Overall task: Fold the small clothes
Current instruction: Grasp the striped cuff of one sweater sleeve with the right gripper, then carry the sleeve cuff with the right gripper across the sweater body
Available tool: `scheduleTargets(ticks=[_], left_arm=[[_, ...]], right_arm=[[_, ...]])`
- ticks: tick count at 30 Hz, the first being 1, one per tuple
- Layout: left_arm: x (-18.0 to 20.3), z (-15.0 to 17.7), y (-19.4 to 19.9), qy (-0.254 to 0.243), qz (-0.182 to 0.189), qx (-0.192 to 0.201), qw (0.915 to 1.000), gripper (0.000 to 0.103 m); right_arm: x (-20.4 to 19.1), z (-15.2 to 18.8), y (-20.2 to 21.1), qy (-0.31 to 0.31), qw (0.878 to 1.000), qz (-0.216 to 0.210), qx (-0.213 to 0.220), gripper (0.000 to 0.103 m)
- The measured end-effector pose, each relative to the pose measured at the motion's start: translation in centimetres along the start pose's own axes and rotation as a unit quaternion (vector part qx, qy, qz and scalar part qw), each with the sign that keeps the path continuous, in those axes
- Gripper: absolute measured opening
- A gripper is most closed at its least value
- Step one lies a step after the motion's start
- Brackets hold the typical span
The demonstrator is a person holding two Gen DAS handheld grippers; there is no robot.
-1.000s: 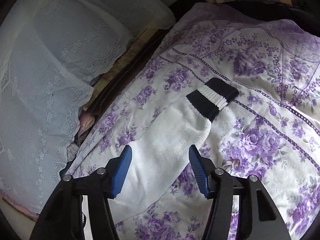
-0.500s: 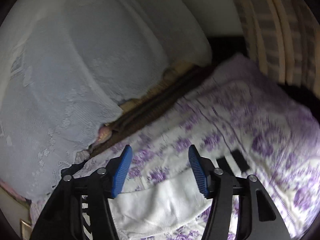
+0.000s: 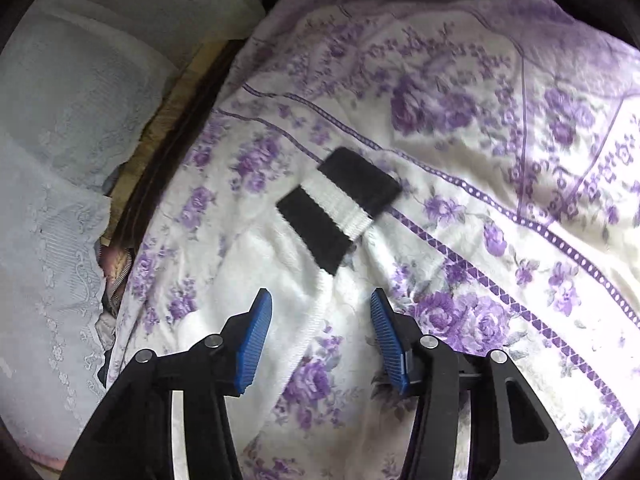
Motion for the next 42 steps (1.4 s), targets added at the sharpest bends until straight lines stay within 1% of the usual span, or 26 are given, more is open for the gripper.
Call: scheduleTargets(ticks=[3, 6, 8, 9, 10, 11, 13, 17, 20, 23, 26, 34, 38, 40, 42], left_arm=[[0.0, 0.0, 0.0, -0.001, -0.001, 0.001, 1.0000, 0.099], [0.0, 0.1, 0.0, 0.000, 0.000, 0.001, 1.0000, 0.099], [0.0, 0.1, 0.0, -0.001, -0.001, 0.001, 1.0000, 0.099], [0.0, 0.1, 0.0, -0.001, -0.001, 0.001, 1.0000, 0.099], [0.0, 0.1, 0.0, -0.001, -0.001, 0.001, 1.0000, 0.099], [0.0, 0.1, 0.0, 0.000, -0.001, 0.001, 1.0000, 0.099], [0.0, 0.0, 0.0, 0.000, 0.000, 0.001, 1.0000, 0.099], [0.0, 0.0, 0.0, 0.000, 0.000, 0.001, 1.0000, 0.099], [0.0, 0.1, -0.1, 0.002, 0.001, 0.000, 1.0000, 0.099], [-0.1, 0.1, -0.1, 0.004, 0.004, -0.001, 1.0000, 0.099], [-0.1, 0.1, -0.2, 0.007, 0.006, -0.003, 1.0000, 0.099], [-0.1, 0.1, -0.4, 0.016, 0.012, -0.009, 0.9998, 0.099], [-0.2, -0.2, -0.4, 0.020, 0.016, -0.008, 0.9996, 0.099], [-0.2, -0.8, -0.5, 0.016, 0.017, -0.007, 0.9997, 0.099], [-0.4, -2.0, -0.8, 0.002, 0.011, -0.003, 0.9999, 0.099]], right_arm=[[-0.6, -0.4, -0.7, 0.006, 1.000, -0.005, 0.017, 0.049], [-0.4, -0.9, -1.4, -0.017, 0.999, -0.017, 0.038, 0.049], [-0.3, -1.2, -1.6, -0.020, 0.998, -0.027, 0.053, 0.045], [-0.4, -1.3, -1.8, -0.012, 0.998, -0.030, 0.060, 0.043], [-0.3, -1.5, -1.9, -0.002, 0.997, -0.028, 0.067, 0.028], [-0.4, -1.7, -1.9, -0.001, 0.997, -0.036, 0.075, 0.014], [-0.3, -1.9, -1.0, -0.017, 0.994, -0.059, 0.095, 0.013], [-3.3, -2.1, 1.6, 0.003, 0.989, -0.092, 0.116, 0.012], [-6.6, -1.5, 3.3, 0.030, 0.987, -0.119, 0.106, 0.012], [-10.1, -0.5, 4.6, 0.067, 0.984, -0.134, 0.098, 0.012], [-12.7, 0.7, 5.6, 0.101, 0.980, -0.143, 0.093, 0.011], [-19.5, 5.8, 7.6, 0.167, 0.969, -0.164, 0.078, 0.011], [-22.5, 8.5, 8.6, 0.186, 0.964, -0.177, 0.068, 0.011], [-24.0, 9.9, 9.1, 0.195, 0.961, -0.187, 0.062, 0.011], [-25.3, 11.4, 9.7, 0.205, 0.957, -0.196, 0.053, 0.011]])
Point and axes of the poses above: each gripper's, at about its wrist camera, not at the fingertips, and y roughly against the way its jaws point, x to its right, z to its underside, the point moved 10 cm from there along -y, roughly the way its jaws point, and after that the axes turned 15 degrees about x, right-handed, at the moved point
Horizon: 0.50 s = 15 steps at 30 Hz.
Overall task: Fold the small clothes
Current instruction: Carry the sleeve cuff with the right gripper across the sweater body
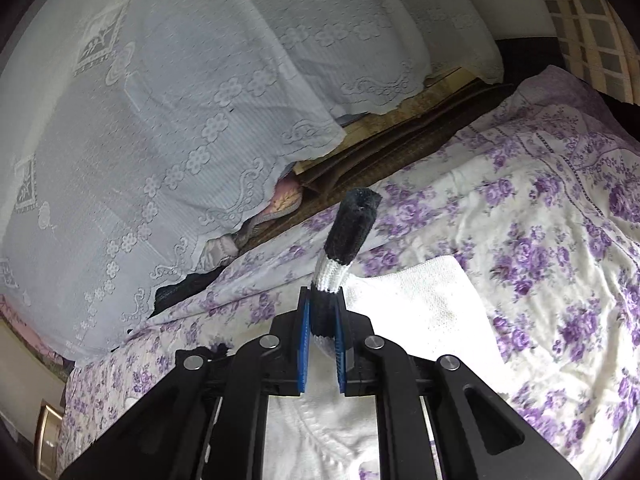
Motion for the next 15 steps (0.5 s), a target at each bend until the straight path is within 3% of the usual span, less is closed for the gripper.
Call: scheduleTargets(ticks=[6, 10, 15], left_arm=[[-2.7, -4.6, -0.1, 0.014, -0.021, 0.032, 0.9992, 0.099], [-5.4, -6.8, -0.8, 0.012, -0.061, 0.048, 0.9969, 0.099], [-5.9, -8.1, -1.8, -0.002, -0.051, 0.053, 0.9973, 0.099]], right_arm=[[-5.5, 2.2, 0.4, 0.029, 0.998, -0.042, -0.020, 0.011], [-8.3, 3.9, 0.0, 0.040, 0.997, -0.059, -0.033, 0.011], [-11.3, 7.4, -0.9, 0.065, 0.994, -0.074, -0.052, 0.011]])
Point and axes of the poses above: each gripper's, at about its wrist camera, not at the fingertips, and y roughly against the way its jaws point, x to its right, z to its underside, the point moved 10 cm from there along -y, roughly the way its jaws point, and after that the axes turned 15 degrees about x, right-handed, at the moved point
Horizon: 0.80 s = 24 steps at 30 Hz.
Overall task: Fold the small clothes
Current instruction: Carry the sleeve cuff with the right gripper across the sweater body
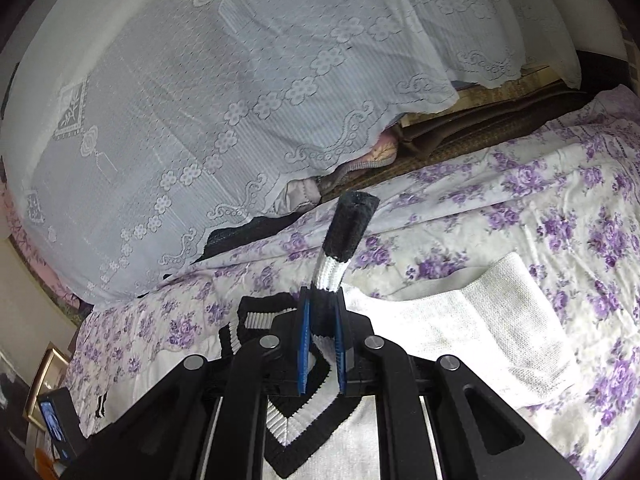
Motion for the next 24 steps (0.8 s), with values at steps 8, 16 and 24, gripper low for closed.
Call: scheduleTargets(ticks=[8, 16, 24], left_arm=[[2.6, 1.2, -0.8, -0.013, 0.038, -0.004, 0.9992, 0.099], [3.4, 2.0, -0.4, -0.002, 0.057, -0.021, 0.9982, 0.099], [13.3, 2.8, 1.7, 0.021, 0.206, -0.080, 0.9750, 0.099]], right_arm=[[-4.4, 8.0, -3.2, 0.091, 0.994, -0.020, -0.058, 0.011], [-3.9, 12.3, -2.8, 0.082, 0.980, -0.061, -0.168, 0.032], [5.4, 3.4, 2.9, 0.050, 0.997, -0.023, -0.050, 0.047]])
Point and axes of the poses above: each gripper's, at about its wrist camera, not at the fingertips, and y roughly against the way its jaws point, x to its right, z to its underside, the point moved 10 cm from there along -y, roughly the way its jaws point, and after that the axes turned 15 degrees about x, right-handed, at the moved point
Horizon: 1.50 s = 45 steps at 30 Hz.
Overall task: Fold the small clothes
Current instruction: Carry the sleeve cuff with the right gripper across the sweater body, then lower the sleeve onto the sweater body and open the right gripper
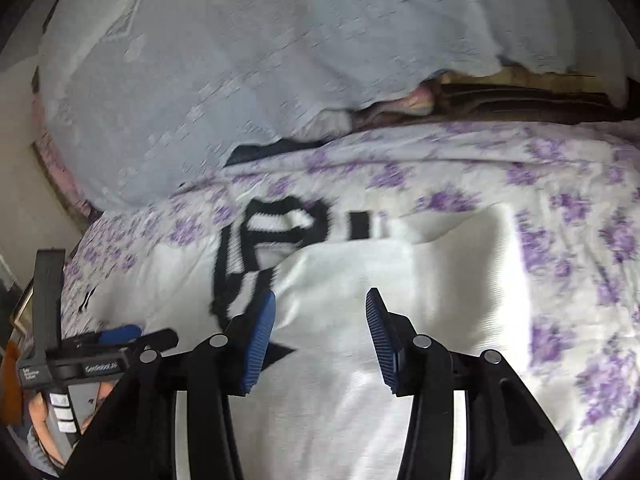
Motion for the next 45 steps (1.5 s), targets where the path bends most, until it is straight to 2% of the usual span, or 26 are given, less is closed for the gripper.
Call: scheduleTargets(ticks=[2, 4, 7, 9, 11, 14, 16, 18, 21, 26, 28, 30, 32, 33, 35, 37, 41, 42, 45], left_arm=[[1.6, -0.1, -1.7, -0.001, -0.002, -0.012, 0.9999, 0.099], [3.0, -0.1, -3.3, 0.021, 0.013, -0.028, 0.9993, 0.098], [4.2, -0.6, -4.6, 0.049, 0.020, -0.030, 0.9981, 0.092], [4.4, -1.1, -5.1, 0.057, 0.009, -0.027, 0.9980, 0.073], [4.1, -1.5, -5.5, 0.081, -0.006, -0.025, 0.9964, 0.070], [3.7, -2.0, -5.4, 0.112, -0.012, -0.015, 0.9935, 0.067], [3.2, -2.2, -5.3, 0.121, -0.017, -0.005, 0.9925, 0.060], [2.7, -2.4, -5.3, 0.119, -0.025, 0.003, 0.9926, 0.045], [2.4, -2.4, -4.9, 0.104, -0.024, 0.010, 0.9942, 0.037], [2.5, -2.9, -3.4, 0.130, 0.006, 0.021, 0.9913, 0.035], [2.7, -2.8, -3.0, 0.145, 0.022, 0.017, 0.9890, 0.042], [3.3, -2.4, -2.6, 0.166, 0.045, 0.011, 0.9851, 0.056], [3.5, -1.9, -2.6, 0.167, 0.040, 0.008, 0.9852, 0.064], [3.8, -1.6, -2.9, 0.162, 0.039, -0.002, 0.9860, 0.064], [4.1, -0.9, -3.5, 0.171, 0.044, -0.021, 0.9842, 0.063], [4.3, -0.8, -3.7, 0.183, 0.047, -0.018, 0.9818, 0.060], [4.3, -1.2, -3.6, 0.174, 0.022, -0.009, 0.9845, 0.048], [4.4, -1.3, -3.5, 0.177, 0.031, -0.008, 0.9837, 0.041], [4.8, -1.4, -2.8, 0.198, 0.054, -0.006, 0.9787, 0.039]], right_arm=[[3.6, -0.7, 0.2, -0.063, 0.998, 0.006, 0.014, 0.047], [6.7, -0.5, 0.5, -0.129, 0.991, 0.004, 0.029, 0.047], [10.0, 0.6, 0.3, -0.187, 0.982, 0.007, 0.036, 0.048], [10.7, 0.7, -0.2, -0.213, 0.977, -0.001, 0.030, 0.048], [10.6, 0.1, 0.2, -0.223, 0.974, -0.014, 0.045, 0.048], [9.8, -0.7, 0.4, -0.206, 0.977, -0.023, 0.056, 0.048], [9.5, -0.8, 0.3, -0.196, 0.979, -0.023, 0.056, 0.048], [9.6, -0.8, 0.1, -0.194, 0.979, -0.021, 0.058, 0.048], [10.0, -1.0, 0.0, -0.200, 0.978, -0.021, 0.060, 0.048], [10.2, -1.0, -0.2, -0.205, 0.977, -0.022, 0.061, 0.048], [10.2, -1.1, -0.2, -0.203, 0.977, -0.023, 0.062, 0.049], [10.2, -1.1, -0.3, -0.204, 0.977, -0.023, 0.063, 0.049], [10.3, -1.1, -0.4, -0.208, 0.976, -0.024, 0.061, 0.048], [10.4, -1.1, -0.5, -0.210, 0.976, -0.024, 0.061, 0.048], [10.5, -1.0, -0.5, -0.212, 0.975, -0.024, 0.060, 0.049], [10.4, -1.0, -0.5, -0.212, 0.975, -0.024, 0.061, 0.048], [10.2, -1.0, -0.5, -0.207, 0.976, -0.026, 0.063, 0.048], [10.2, -1.1, -0.5, -0.206, 0.976, -0.027, 0.063, 0.049], [10.3, -1.1, -0.5, -0.206, 0.976, -0.026, 0.064, 0.048]])
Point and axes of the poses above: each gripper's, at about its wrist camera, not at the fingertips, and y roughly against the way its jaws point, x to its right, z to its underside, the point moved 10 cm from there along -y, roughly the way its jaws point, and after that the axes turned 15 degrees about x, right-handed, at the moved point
